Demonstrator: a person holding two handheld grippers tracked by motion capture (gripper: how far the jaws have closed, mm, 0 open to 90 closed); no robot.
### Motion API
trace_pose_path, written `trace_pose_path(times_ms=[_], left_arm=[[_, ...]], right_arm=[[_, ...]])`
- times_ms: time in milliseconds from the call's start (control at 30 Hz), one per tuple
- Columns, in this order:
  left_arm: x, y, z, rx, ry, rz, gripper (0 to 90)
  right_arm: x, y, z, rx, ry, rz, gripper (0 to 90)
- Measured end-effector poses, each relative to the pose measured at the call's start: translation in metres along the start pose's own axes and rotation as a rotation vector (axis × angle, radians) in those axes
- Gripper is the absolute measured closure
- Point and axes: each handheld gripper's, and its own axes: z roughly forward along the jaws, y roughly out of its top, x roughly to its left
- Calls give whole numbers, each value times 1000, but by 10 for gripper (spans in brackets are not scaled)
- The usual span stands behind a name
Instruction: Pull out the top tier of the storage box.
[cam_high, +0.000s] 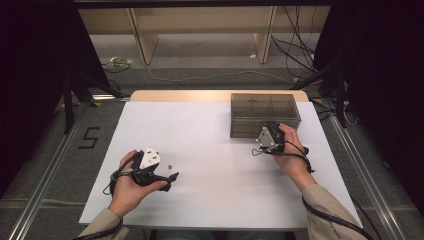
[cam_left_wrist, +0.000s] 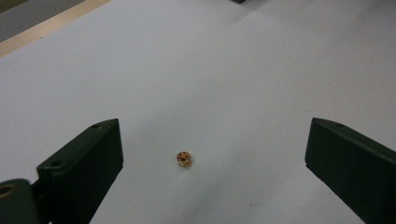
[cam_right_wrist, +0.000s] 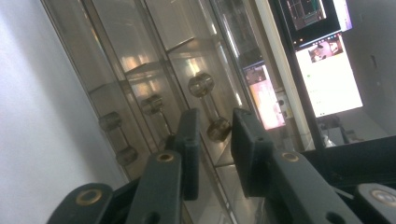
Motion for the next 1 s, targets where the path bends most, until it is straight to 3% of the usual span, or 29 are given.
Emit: trace_pose_path(times_ms=[567,1000], left_arm=[[1,-1,1,0,2,0,44],[1,-1,1,3,2,1,44]], right_arm=[[1,3,0,22,-24,-80,793],[1,3,0,19,-25,-84,796]])
